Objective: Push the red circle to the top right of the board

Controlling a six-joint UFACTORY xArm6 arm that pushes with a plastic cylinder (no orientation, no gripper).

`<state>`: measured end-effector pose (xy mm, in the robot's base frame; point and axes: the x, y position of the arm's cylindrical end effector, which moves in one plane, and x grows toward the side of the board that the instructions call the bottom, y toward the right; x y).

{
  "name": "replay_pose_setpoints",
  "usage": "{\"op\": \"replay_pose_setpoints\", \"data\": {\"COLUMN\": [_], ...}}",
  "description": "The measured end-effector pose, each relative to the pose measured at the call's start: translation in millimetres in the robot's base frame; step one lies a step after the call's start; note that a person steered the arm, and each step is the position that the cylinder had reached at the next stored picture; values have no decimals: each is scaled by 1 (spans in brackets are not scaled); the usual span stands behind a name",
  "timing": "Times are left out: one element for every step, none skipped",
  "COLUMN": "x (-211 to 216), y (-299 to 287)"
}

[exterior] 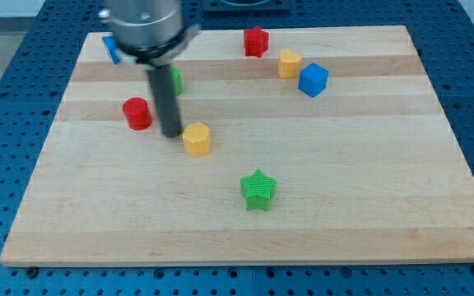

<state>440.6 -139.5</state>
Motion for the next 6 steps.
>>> {"op": "replay_pose_setpoints", "data": {"x": [13, -29, -47, -47, -47, -47], "y": [-67, -77, -29, 83, 129, 106]}}
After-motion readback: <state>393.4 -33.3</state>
